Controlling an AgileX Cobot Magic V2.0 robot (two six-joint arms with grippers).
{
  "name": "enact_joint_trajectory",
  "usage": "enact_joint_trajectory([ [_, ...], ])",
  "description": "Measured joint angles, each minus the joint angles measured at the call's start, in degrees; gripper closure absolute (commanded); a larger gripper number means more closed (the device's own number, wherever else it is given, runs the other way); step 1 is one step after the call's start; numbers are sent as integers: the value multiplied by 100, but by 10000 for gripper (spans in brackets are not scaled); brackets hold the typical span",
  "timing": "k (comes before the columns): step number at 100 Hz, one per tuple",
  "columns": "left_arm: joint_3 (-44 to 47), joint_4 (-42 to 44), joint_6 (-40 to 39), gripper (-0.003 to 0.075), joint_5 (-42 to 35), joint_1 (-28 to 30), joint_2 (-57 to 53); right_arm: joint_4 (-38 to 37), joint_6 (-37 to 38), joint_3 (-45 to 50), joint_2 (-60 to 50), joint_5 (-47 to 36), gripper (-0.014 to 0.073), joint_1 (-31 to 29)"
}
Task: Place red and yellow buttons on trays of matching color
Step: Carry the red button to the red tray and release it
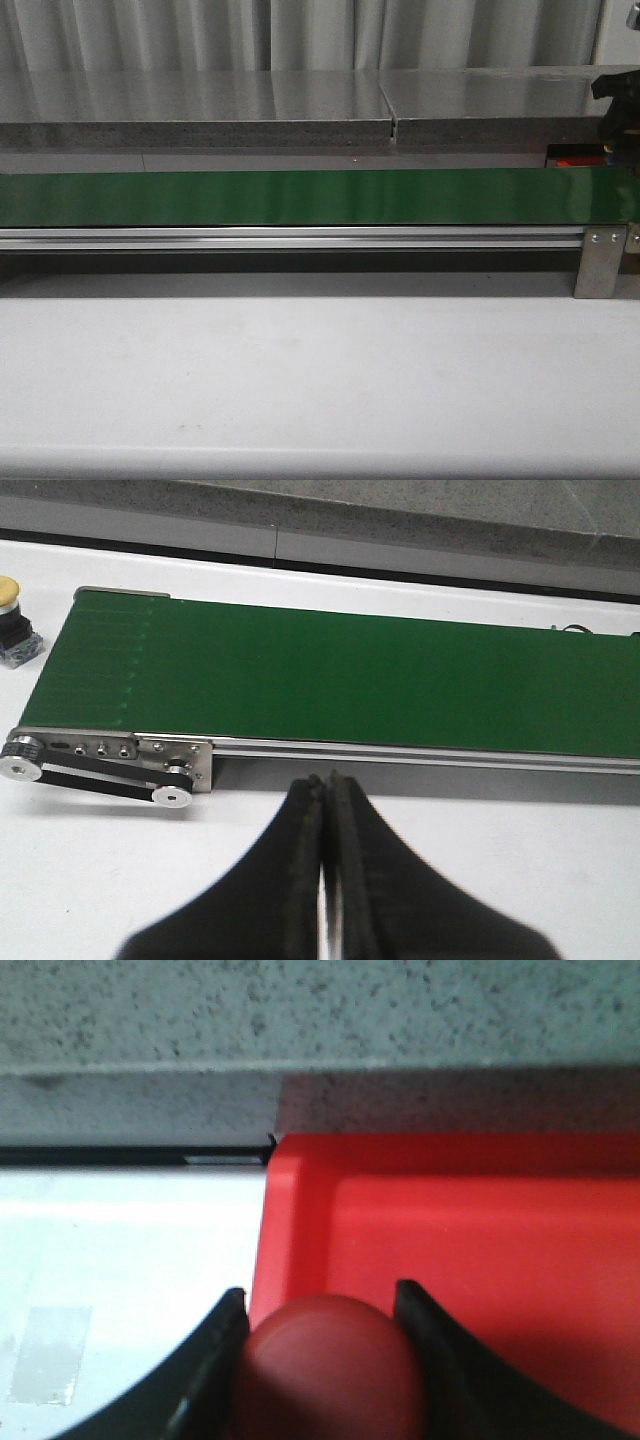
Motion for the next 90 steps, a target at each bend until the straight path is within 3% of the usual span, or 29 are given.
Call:
enact_joint_trajectory([
  [31,0,0,0,739,0,0,0,0,0,-3,222,89,431,-13],
  [38,0,0,0,739,0,0,0,0,0,-3,222,124,347,-15],
  [53,0,0,0,739,0,0,0,0,0,-27,222,181,40,-25],
  [61,0,0,0,739,0,0,0,0,0,-103,222,247,-64,-25],
  [90,0,0,0,739,0,0,0,0,-7,-888,155,1120,-60,-25],
])
